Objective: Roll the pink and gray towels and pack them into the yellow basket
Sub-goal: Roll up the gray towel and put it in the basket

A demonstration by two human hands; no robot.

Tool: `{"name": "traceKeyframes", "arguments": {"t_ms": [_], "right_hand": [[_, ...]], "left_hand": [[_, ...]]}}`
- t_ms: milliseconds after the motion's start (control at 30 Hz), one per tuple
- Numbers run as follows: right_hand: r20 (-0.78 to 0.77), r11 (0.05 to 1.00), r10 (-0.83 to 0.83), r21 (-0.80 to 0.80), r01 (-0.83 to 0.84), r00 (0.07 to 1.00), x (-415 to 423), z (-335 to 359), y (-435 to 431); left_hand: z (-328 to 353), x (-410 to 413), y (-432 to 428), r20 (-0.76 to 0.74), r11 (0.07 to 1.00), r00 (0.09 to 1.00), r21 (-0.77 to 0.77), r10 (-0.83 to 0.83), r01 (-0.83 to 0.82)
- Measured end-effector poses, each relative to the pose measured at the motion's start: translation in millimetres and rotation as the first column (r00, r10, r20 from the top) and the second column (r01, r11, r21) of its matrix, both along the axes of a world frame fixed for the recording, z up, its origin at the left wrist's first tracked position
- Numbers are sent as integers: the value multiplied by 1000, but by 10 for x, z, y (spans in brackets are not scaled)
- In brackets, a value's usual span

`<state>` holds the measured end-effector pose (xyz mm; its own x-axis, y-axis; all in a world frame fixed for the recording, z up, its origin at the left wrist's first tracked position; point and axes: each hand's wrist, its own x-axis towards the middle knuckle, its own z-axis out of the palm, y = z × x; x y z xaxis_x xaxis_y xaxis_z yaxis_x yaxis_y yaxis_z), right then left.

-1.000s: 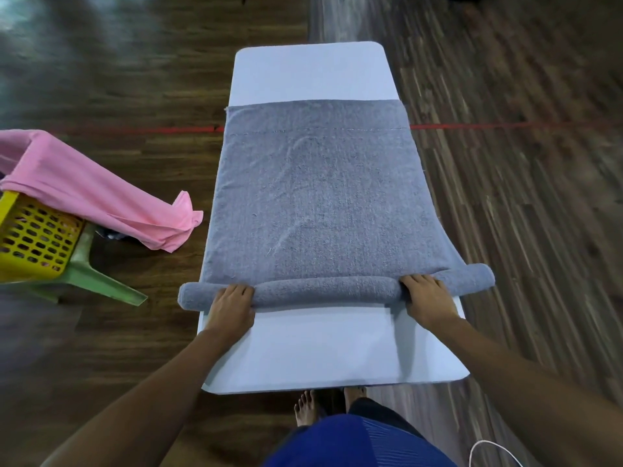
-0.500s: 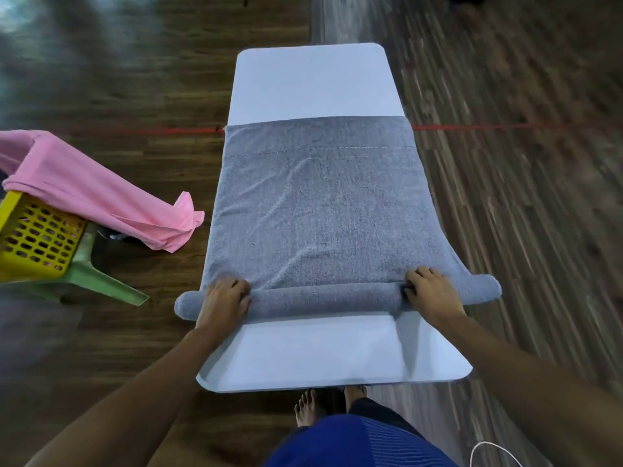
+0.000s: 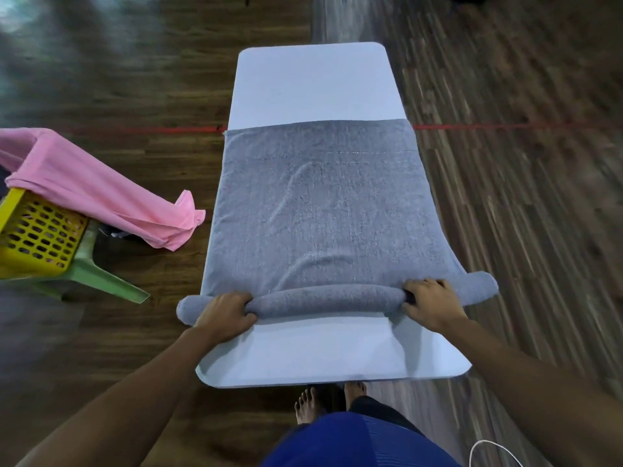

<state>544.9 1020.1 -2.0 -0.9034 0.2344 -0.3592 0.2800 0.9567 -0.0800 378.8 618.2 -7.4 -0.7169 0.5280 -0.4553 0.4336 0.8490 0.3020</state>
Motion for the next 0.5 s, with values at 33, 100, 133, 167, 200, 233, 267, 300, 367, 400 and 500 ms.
{"name": "traceKeyframes", "arguments": {"t_ms": [33,100,133,167,200,233,267,300,367,400,500], "right_hand": [[55,1000,-15,-22,16,998,-35,41,6],[114,997,-58,-51,64,992,-66,53,23],[91,996,-77,-37,81,993,-66,32,26],[22,996,-85,-4,85,996,-59,-3,29],[-63,996,-80,33,82,995,-44,-33,24],[-141,996,-67,55,76,988,-26,-62,10],[-216,995,-64,60,78,974,-7,-90,-9],[-271,995,-68,49,85,960,11,-103,-31],[-302,996,-82,8,89,950,58,-123,-62],[-284,997,-82,-8,83,955,83,-127,-71],[-131,999,-38,-31,35,991,175,-142,-43]], "left_hand": [[12,-37,-4,82,1000,996,-7,19,-19],[0,-87,-12,161,999,986,-2,51,-51],[-6,-94,-15,130,998,990,15,59,-61],[-38,-100,-30,32,997,998,52,53,-54],[-72,-94,-40,-102,996,994,85,44,-36],[-100,-77,-37,-219,993,975,116,43,-18],[-119,-47,-25,-300,989,953,148,52,-7],[-120,-10,-2,-346,985,936,174,57,4],[-119,80,37,-379,982,924,190,52,22],[-134,128,33,-379,985,925,171,35,33],[-161,230,-19,-325,997,945,48,-37,56]]}}
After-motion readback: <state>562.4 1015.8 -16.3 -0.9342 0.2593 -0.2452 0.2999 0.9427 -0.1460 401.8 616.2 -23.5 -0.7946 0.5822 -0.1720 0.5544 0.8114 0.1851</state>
